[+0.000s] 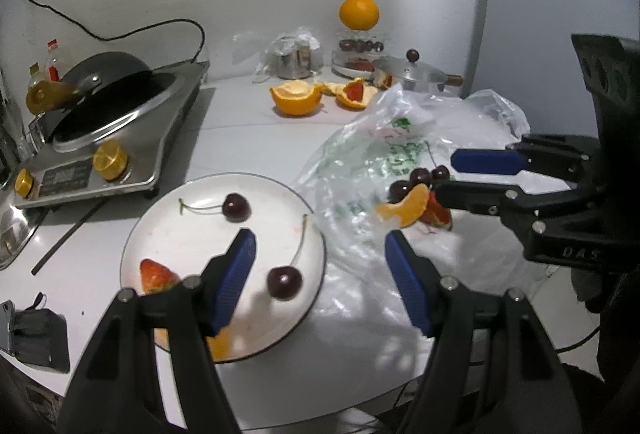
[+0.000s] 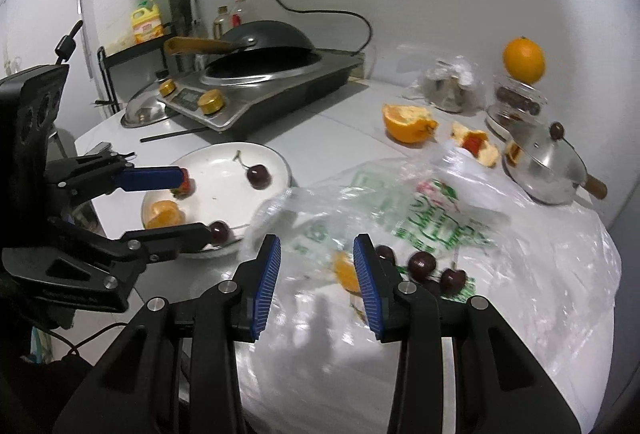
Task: Organize fruits
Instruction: 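Grasp an orange segment on the bag with the left tool while the right tool grasps a strawberry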
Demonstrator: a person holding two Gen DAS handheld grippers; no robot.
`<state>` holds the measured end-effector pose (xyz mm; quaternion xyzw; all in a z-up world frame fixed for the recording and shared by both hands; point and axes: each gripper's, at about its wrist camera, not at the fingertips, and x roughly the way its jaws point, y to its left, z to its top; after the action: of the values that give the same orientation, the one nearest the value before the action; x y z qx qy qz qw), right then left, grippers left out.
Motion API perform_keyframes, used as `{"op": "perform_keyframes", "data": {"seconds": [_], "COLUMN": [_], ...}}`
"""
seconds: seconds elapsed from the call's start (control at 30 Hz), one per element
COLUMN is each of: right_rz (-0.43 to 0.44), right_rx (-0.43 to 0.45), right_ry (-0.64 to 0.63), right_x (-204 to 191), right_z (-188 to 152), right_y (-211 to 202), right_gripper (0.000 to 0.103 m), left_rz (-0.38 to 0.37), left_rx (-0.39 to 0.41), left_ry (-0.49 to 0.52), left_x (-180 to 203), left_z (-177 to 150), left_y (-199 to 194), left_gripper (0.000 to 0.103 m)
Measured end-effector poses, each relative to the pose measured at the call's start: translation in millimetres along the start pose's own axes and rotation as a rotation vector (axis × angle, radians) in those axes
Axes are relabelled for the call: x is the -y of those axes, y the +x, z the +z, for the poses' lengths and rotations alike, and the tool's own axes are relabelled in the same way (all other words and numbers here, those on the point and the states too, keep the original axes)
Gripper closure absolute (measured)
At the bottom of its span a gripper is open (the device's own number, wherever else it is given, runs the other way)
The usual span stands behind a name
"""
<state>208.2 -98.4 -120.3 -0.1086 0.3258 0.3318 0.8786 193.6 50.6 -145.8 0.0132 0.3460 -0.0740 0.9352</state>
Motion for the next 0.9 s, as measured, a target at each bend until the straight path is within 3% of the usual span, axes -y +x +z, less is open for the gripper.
{"op": "perform_keyframes", "data": {"seconds": [0.5, 0.9], "right_rz": [-0.024, 0.006], "right_rx": [-0.037, -0.111], "right_ry": [0.094, 0.054], "right_x": [52.2, 53.3], "right_z": [-31.1, -42.9], "right_y": [9.2, 42.8], "right_gripper": [0.063, 0.064], "left_rz": [-0.027, -0.027], "left_rx": [-0.036, -0.064], "left_ry": [0.012, 0.022], "left_x": [35.7, 44.2], "left_z": [6.6, 8.3], "left_y": [22.2, 38.1], "left_gripper": [0.035, 0.035]}}
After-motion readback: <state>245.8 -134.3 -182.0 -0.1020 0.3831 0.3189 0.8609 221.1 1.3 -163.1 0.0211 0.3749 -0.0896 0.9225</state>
